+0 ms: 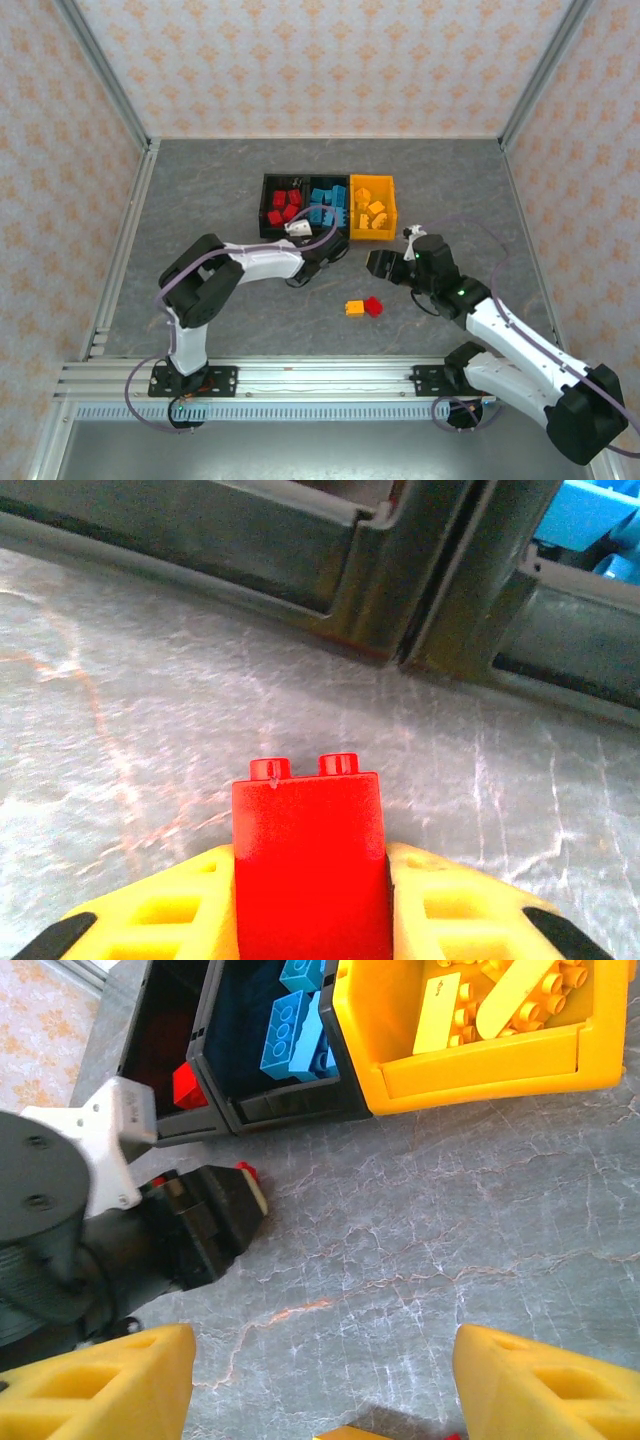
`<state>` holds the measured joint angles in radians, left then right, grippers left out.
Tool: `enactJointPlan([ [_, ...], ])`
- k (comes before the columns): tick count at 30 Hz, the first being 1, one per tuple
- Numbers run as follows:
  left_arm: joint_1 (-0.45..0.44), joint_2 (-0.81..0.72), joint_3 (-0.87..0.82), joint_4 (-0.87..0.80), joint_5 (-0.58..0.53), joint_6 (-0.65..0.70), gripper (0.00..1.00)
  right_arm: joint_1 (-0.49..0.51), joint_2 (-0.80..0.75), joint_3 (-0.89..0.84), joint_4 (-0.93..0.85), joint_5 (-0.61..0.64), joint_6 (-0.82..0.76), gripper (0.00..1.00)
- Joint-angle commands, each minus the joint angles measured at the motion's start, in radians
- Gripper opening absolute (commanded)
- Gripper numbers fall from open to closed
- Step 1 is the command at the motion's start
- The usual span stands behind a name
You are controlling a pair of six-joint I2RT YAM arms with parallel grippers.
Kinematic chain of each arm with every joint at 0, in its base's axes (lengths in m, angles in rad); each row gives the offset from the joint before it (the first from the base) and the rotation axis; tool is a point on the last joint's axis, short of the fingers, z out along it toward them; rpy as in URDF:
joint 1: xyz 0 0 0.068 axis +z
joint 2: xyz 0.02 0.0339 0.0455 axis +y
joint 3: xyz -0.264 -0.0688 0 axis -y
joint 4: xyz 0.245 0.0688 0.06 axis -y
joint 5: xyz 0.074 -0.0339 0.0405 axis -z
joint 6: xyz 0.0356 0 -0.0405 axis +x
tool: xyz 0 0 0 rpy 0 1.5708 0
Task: Sort the legos into containers by color
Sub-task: Pick up the lego from the center of the table, then place the lego in the container.
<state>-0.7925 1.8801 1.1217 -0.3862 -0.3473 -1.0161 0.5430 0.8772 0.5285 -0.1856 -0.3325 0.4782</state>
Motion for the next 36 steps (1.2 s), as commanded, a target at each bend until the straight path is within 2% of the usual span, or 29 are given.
enactJointPlan([
  [1, -0.013, -0.126, -0.056, -0.004, 0.006, 0.052, 0.32, 0.005, 0.011, -0.008, 0.027, -0.025, -0.009, 0.69],
  [9, 0.001, -0.336, -0.134, -0.065, -0.018, 0.126, 0.33, 0.009, 0.055, 0.002, 0.105, -0.162, 0.009, 0.69],
  [13, 0.067, -0.426, -0.127, -0.077, 0.017, 0.190, 0.33, 0.014, 0.089, 0.016, 0.167, -0.183, 0.035, 0.69],
  [17, 0.149, -0.454, -0.060, -0.079, 0.100, 0.302, 0.34, 0.020, 0.136, 0.039, 0.189, -0.185, 0.038, 0.68],
  [25, 0.283, -0.288, 0.169, -0.141, 0.160, 0.457, 0.35, 0.035, 0.149, 0.061, 0.188, -0.170, 0.047, 0.68],
  [31, 0.363, -0.096, 0.318, -0.148, 0.186, 0.500, 0.35, 0.037, 0.138, 0.051, 0.198, -0.157, 0.065, 0.68],
  [36, 0.397, 0.048, 0.438, -0.174, 0.177, 0.522, 0.35, 0.038, 0.122, 0.050, 0.186, -0.143, 0.068, 0.68],
])
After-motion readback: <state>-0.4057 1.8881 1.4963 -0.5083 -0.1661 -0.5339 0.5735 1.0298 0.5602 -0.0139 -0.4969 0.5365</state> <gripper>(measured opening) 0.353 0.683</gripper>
